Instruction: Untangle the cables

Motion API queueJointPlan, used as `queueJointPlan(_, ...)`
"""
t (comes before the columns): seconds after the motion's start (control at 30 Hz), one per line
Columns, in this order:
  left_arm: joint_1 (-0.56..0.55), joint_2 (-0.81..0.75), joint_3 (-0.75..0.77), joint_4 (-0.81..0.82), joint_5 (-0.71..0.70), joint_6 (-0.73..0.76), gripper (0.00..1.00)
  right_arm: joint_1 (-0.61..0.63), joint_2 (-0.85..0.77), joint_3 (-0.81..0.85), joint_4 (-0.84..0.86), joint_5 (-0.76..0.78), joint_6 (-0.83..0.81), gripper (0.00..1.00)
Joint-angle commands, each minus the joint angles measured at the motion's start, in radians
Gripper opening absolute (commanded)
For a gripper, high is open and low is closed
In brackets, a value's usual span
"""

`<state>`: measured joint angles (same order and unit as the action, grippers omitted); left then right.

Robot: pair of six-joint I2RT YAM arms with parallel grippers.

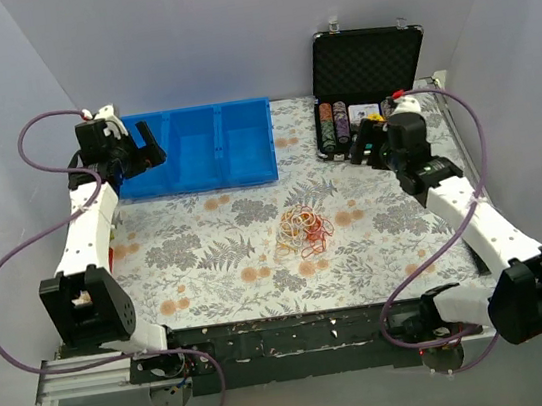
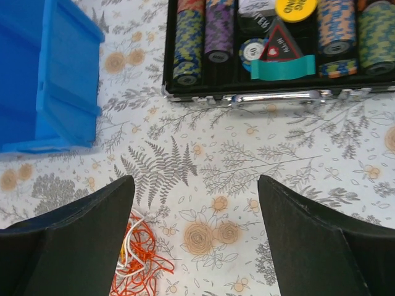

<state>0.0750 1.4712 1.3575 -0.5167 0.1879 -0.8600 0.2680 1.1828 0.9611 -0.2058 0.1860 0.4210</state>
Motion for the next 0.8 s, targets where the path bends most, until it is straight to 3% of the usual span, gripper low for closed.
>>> queueJointPlan(0.0,0.0,0.043,0.015,0.049,-0.079,-0.022,0.98,0.105,0.098,0.07,0.068,0.11,-0.076,0.9)
queueJointPlan(0.2,-0.001,0.153,0.06,0.122,0.058,-0.045,0.98,0.204,0.193,0.074,0.17,0.129,-0.169,0.91)
queueJointPlan(0.53,-0.06,0.514,0.362,0.099,-0.14,0.019,0.98,0.298,0.264,0.008,0.357,0.052,-0.258,0.91)
queueJointPlan(0.67,-0.06,0.58,0.425,0.103,-0.13,0.022,0.98,0.329,0.32,-0.015,0.413,0.004,-0.261,0.92)
queueJointPlan(0.77,-0.104,0.603,0.417,0.133,-0.149,0.048,0.72,0.35,0.377,0.001,0.433,-0.017,-0.257,0.92)
